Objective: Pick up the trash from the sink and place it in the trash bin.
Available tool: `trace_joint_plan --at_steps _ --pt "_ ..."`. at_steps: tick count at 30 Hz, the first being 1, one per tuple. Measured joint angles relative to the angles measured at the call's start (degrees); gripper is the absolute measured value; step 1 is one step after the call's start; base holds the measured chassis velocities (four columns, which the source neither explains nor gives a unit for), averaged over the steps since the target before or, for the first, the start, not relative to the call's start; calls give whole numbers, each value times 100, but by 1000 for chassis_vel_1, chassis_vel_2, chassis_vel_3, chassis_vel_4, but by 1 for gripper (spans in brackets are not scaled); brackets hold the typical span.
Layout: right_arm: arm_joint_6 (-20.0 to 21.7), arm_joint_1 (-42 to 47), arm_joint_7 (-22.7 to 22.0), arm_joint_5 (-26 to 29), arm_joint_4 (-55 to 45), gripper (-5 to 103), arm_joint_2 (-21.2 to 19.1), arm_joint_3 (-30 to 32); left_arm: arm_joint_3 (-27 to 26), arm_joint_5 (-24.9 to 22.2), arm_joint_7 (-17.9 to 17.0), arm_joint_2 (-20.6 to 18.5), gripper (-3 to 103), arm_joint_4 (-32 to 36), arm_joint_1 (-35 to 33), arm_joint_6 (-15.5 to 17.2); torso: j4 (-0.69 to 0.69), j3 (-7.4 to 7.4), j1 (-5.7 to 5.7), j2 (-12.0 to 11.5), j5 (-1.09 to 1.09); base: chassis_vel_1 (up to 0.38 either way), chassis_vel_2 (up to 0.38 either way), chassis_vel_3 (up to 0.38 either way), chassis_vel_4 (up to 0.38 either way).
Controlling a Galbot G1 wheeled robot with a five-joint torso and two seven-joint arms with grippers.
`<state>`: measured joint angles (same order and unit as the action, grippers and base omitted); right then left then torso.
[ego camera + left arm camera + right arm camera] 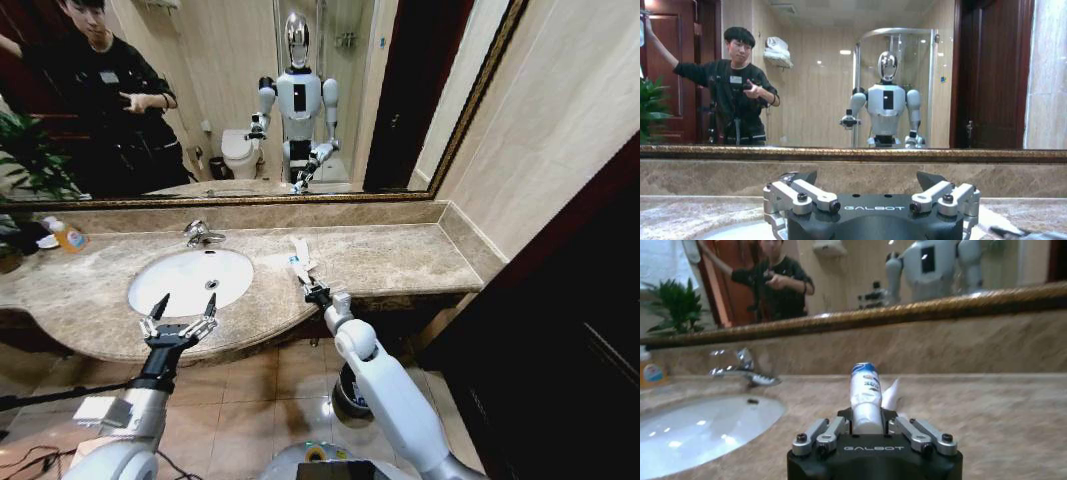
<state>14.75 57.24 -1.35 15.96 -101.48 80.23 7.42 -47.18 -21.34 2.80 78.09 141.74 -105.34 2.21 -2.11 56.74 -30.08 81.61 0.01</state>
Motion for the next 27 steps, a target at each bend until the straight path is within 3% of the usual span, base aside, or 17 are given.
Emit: trace_joint_plan --at_steps 9,11,16,21,27 --pt "-9 481 -78 115 -795 24 -434 439 0 0 0 0 100 0 0 0 0 0 0 0 0 0 0 0 0" --pt "-71 832 -121 271 -1149 24 -835 542 0 0 0 0 100 0 0 0 0 0 0 0 0 0 0 0 0" --pt "-228 1379 -104 347 -1547 24 -1333 751 0 0 0 0 100 0 0 0 0 0 0 0 1 0 0 0 0" --pt "-387 1967 -72 404 -1743 24 -1460 1122 0 0 0 0 100 0 0 0 0 0 0 0 1 0 0 0 0" --pt "-1228 2845 243 363 -1448 24 -1533 1701 0 0 0 0 100 0 0 0 0 0 0 0 1 0 0 0 0"
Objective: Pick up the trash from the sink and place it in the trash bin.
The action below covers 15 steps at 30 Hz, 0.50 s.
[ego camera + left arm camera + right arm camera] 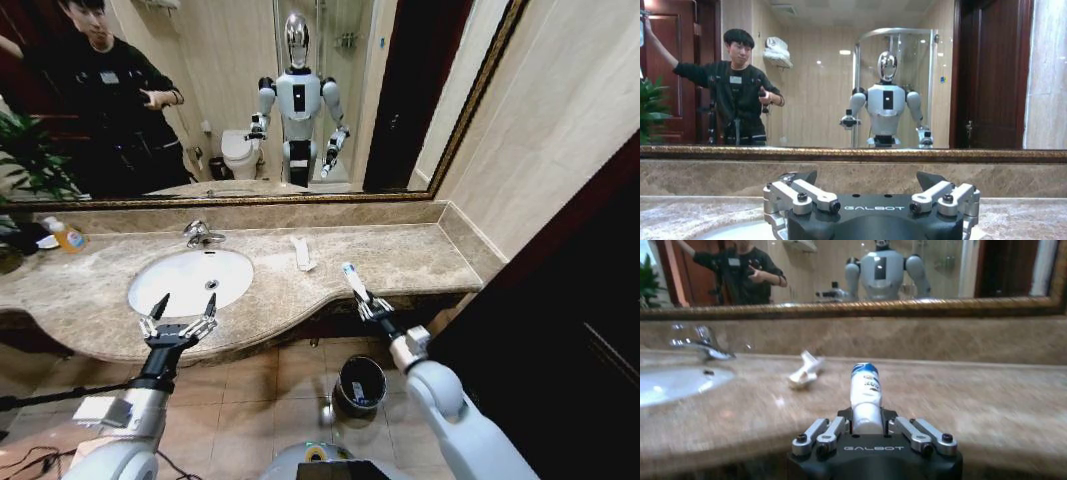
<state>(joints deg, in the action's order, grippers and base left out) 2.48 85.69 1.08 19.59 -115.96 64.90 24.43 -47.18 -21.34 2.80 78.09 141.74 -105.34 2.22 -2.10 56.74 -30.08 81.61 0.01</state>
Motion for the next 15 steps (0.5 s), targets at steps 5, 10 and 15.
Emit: trace_joint_plan --at_steps 5,10,15 --pt "-560 435 188 -140 530 24 56 154 0 0 0 0 100 0 0 0 0 0 0 0 0 0 0 0 0" --pt "-792 554 156 -128 1252 24 176 -18 0 0 0 0 100 0 0 0 0 1 0 -1 0 0 0 0 0" --pt "-1000 233 105 -488 2372 24 308 -171 0 0 0 0 100 0 1 0 -1 1 0 -1 1 0 0 0 0"
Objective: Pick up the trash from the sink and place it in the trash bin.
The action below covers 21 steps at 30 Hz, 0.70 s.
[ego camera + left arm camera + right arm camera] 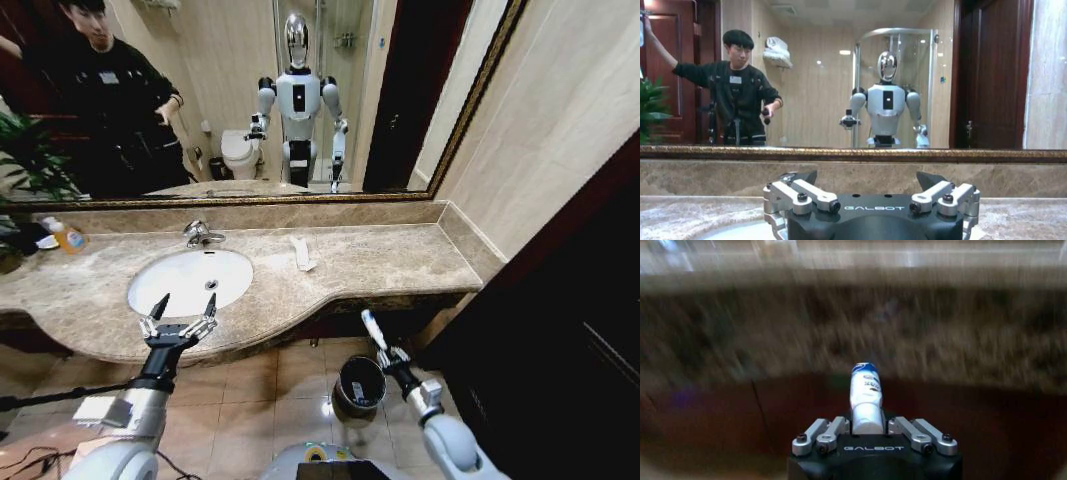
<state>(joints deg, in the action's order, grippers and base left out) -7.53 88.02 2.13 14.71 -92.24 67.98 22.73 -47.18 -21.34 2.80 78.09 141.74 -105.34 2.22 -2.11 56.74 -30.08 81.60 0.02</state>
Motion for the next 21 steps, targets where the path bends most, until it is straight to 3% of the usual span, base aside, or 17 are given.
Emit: trace_joint_plan --at_steps 11,21 --pt "-77 -604 -12 -276 1864 24 506 -4 0 0 0 0 100 0 0 0 0 0 -1 0 -2 0 0 0 0" --pt "52 -721 -3 -451 1977 24 845 -71 0 0 0 0 100 0 0 0 0 0 -1 0 -2 0 0 0 0"
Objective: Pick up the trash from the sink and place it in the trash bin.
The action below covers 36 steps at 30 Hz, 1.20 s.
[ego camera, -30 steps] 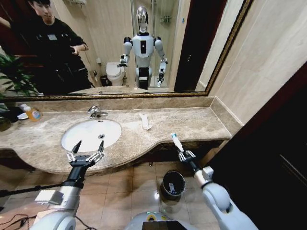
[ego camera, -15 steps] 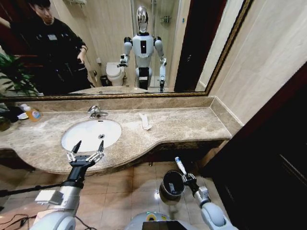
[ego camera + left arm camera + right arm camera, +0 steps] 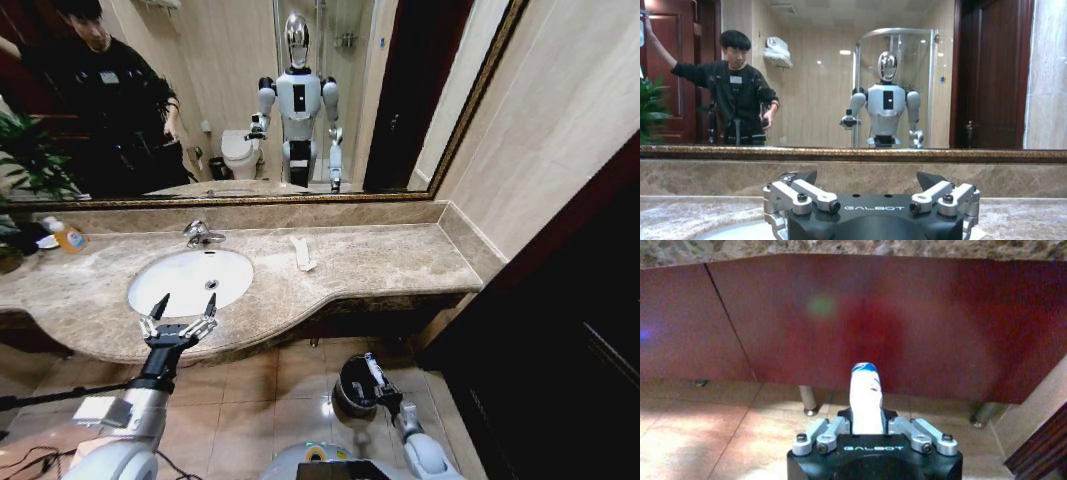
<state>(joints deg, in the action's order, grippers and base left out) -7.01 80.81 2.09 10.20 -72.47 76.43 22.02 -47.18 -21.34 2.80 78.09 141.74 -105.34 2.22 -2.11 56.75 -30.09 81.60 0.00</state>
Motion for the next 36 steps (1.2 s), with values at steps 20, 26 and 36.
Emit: trace_joint_plan --at_steps 20,26,36 --pt "-21 113 -33 -270 -149 91 28 2 0 0 0 0 100 0 0 0 0 0 0 0 1 0 0 0 0" --pt "-31 162 -68 -271 -211 100 37 -1 0 0 0 0 100 0 0 0 0 0 0 0 0 0 0 0 0" --pt "-41 215 -128 -221 -288 100 33 4 0 0 0 0 100 0 0 0 0 0 0 0 0 0 0 0 0"
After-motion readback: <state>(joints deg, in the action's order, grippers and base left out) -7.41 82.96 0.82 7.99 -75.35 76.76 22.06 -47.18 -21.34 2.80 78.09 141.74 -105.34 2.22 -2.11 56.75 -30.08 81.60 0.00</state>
